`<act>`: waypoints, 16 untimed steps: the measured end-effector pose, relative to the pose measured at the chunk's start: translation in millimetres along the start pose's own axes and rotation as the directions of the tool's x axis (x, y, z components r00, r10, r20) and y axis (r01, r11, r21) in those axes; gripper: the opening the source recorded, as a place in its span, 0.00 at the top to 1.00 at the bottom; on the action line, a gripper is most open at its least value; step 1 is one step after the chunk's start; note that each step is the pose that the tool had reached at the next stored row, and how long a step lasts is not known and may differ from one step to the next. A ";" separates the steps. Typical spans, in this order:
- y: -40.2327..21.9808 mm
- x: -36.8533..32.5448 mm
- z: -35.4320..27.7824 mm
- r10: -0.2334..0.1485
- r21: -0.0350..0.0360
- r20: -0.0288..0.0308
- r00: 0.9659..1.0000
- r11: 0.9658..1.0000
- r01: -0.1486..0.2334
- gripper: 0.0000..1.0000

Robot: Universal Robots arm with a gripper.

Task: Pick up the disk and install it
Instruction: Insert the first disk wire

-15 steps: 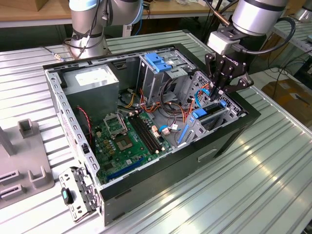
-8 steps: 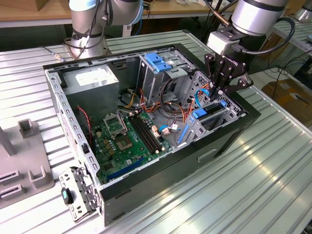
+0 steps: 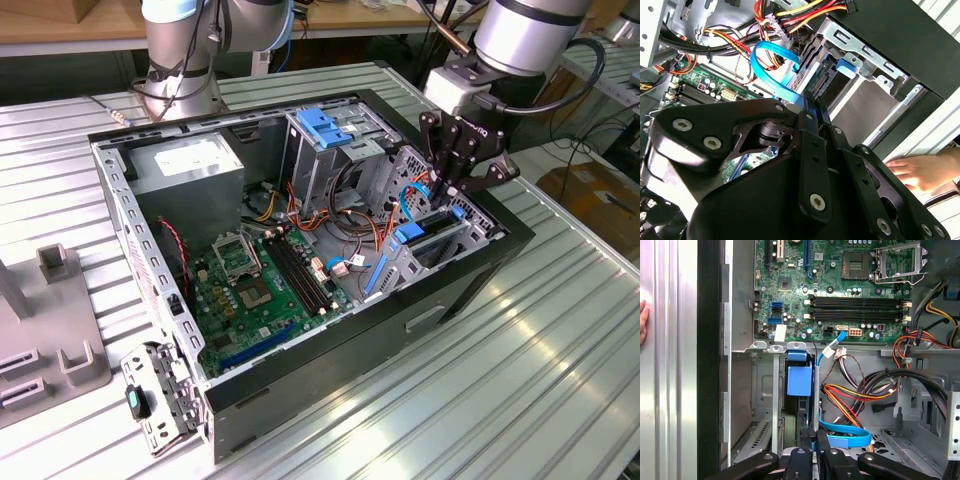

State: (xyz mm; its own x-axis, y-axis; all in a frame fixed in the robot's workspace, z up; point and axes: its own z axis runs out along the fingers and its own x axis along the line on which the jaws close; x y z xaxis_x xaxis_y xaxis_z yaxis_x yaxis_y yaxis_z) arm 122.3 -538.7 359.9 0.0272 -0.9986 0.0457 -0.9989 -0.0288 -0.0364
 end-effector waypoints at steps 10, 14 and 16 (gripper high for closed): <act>0.2 1.1 0.0 0.000 0.000 0.000 1.000 1.000 0.000 0.84; 3.1 1.9 0.4 0.000 0.007 0.002 1.000 1.000 0.000 0.84; 6.5 2.5 2.1 0.001 0.021 0.003 1.000 1.000 -0.001 0.84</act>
State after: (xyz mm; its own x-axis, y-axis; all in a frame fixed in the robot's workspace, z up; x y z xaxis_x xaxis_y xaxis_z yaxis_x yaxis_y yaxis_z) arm 115.9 -541.5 357.7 0.0262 -0.9987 0.0426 -0.9979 -0.0286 -0.0578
